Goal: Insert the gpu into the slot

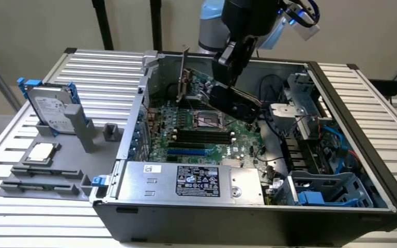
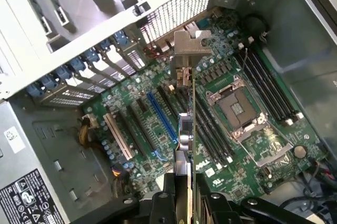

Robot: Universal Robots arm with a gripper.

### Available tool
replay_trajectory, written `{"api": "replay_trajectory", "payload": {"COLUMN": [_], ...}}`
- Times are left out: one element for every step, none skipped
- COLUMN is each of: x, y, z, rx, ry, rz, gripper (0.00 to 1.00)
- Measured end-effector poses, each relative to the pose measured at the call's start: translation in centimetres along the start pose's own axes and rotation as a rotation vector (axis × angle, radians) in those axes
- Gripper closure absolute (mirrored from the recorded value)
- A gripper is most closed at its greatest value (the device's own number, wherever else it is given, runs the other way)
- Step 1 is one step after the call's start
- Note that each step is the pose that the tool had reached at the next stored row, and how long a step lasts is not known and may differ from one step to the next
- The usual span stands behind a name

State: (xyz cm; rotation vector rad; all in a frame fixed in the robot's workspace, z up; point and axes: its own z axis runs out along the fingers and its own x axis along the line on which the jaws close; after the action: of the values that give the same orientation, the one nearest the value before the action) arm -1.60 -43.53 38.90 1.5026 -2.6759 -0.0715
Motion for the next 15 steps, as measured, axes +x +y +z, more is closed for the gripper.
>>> {"api": "replay_trajectory", "payload": {"x": [0.0,0.0,0.0,-0.01,-0.01,-0.01,-0.01,-0.01,-0.01,-0.02,-0.02,-0.02,-0.02,-0.03,-0.03], "y": [0.0,-0.01,-0.01,-0.01,-0.01,-0.02,-0.02,-0.02,-0.02,-0.03,-0.03,-0.03,-0.04,-0.04,-0.05], "z": [0.03,0.07,0.1,0.14,0.17,0.21,0.24,0.27,0.31,0.36,0.4,0.45,0.51,0.57,0.64], "rx": [0.0008,0.0015,0.0022,0.0029,0.0037,0.0043,0.0051,0.0058,0.0066,0.0073,0.008,0.0087,0.0095,0.0102,0.011], "ry": [0.0015,0.0029,0.0042,0.0056,0.007,0.0083,0.0098,0.0111,0.0125,0.0137,0.0152,0.0166,0.0181,0.0196,0.0209], "rz": [-0.018,-0.036,-0.054,-0.073,-0.091,-0.109,-0.127,-0.144,-0.164,-0.181,-0.199,-0.218,-0.236,-0.254,-0.272], "gripper": [0.74,0.74,0.74,0.74,0.74,0.74,0.74,0.74,0.74,0.74,0.74,0.74,0.74,0.74,0.74]}}
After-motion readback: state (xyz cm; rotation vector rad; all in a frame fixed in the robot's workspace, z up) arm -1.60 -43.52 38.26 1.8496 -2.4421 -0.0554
